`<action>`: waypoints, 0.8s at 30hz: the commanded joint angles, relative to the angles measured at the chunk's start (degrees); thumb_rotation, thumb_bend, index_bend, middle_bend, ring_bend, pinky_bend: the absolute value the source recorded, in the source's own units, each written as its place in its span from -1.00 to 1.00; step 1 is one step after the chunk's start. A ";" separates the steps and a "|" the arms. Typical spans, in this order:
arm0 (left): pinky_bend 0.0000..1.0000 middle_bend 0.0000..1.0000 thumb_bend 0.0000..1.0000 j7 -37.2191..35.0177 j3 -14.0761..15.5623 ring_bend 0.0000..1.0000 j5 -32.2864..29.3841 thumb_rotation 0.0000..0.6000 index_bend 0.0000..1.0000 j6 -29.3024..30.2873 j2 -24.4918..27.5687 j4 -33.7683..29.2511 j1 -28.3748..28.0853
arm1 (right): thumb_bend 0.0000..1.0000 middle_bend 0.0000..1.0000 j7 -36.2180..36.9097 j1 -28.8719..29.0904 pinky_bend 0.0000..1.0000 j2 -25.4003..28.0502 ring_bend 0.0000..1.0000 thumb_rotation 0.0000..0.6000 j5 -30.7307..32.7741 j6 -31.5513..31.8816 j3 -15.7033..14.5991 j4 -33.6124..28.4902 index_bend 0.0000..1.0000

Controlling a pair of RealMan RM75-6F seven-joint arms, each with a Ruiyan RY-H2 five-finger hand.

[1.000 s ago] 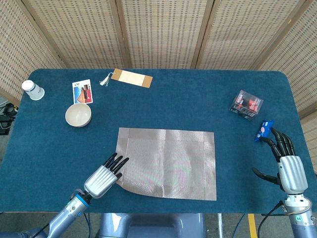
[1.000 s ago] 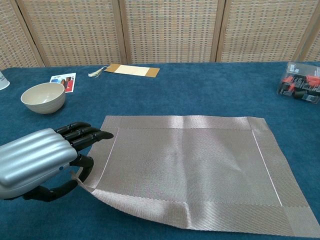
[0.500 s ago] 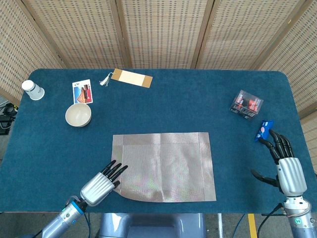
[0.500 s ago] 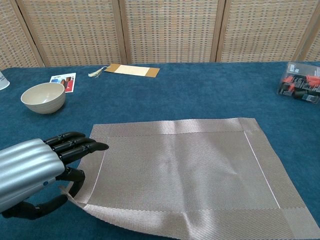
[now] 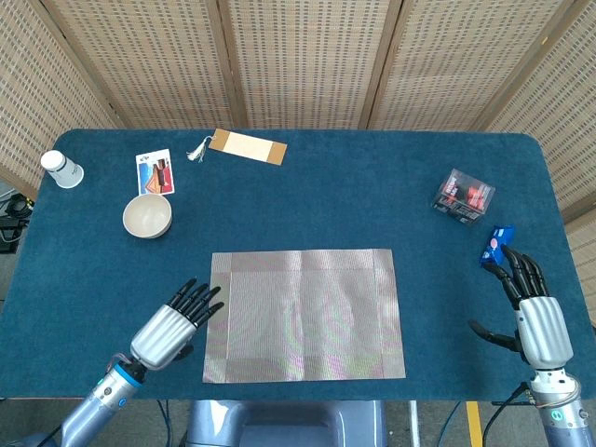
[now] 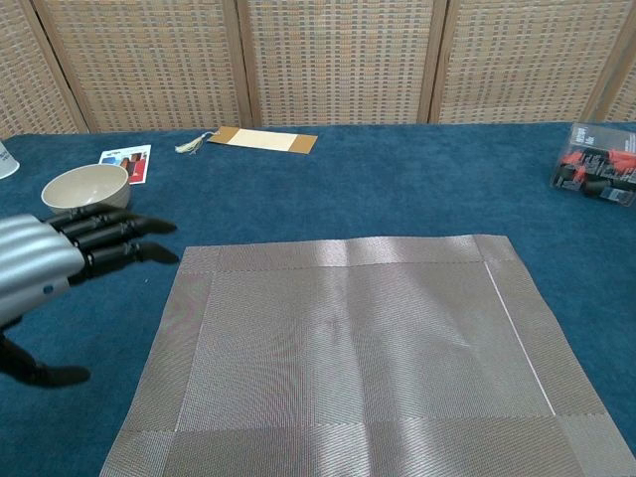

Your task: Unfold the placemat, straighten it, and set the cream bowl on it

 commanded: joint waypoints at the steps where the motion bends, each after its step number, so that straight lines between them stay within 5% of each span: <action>1: -1.00 -1.00 -0.71 -0.99 -4.02 -1.00 -3.42 1.00 -0.67 0.72 0.19 1.62 0.35 | -0.69 -1.00 -0.10 0.02 -1.00 -0.02 -1.00 1.00 0.01 -0.09 -0.06 -0.03 -0.56; 12: -1.00 -1.00 -0.64 -0.72 -17.73 -1.00 -22.74 1.00 -0.47 -7.23 -3.71 14.84 -2.98 | -0.69 -1.00 0.29 0.31 -1.00 0.13 -1.00 1.00 1.10 -0.97 0.21 0.30 -0.56; 24: -1.00 -1.00 -0.45 0.60 -22.13 -1.00 -30.30 1.00 -0.44 -14.30 -9.35 27.71 -7.83 | -0.69 -1.00 0.23 0.77 -1.00 -0.12 -1.00 1.00 2.79 -2.15 0.83 1.06 -0.56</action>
